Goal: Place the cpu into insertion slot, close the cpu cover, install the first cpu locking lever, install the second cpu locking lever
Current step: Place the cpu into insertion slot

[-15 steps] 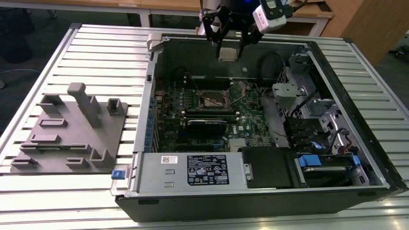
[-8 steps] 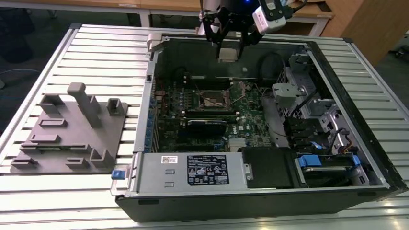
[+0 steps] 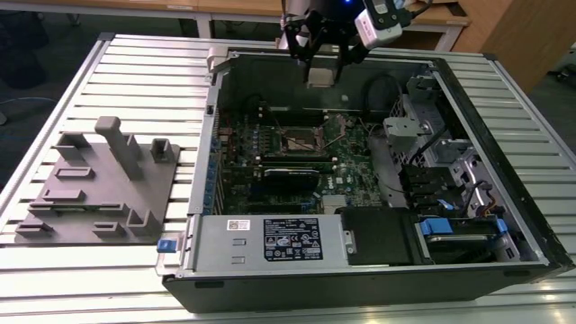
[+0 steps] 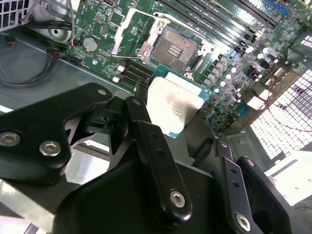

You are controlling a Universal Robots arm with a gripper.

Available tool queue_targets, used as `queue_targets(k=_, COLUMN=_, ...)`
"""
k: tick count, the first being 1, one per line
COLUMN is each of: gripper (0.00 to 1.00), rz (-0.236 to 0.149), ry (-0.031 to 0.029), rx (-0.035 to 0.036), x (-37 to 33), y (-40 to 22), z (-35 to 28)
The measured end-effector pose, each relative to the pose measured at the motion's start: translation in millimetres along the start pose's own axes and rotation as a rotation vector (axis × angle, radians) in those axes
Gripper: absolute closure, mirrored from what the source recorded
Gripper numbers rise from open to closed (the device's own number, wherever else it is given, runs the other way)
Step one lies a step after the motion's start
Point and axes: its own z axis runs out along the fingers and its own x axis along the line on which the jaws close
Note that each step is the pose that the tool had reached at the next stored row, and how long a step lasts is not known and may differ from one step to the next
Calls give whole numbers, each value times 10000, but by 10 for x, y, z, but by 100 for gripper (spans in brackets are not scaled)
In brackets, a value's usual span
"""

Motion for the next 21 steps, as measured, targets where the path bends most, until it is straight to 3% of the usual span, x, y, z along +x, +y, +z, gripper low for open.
queue_targets(k=10, gripper=46, rz=-1, ry=0, rx=1, x=44, y=-13, z=132)
queue_targets(k=21, gripper=46, rz=0, ry=-1, rx=1, x=45, y=-14, z=138)
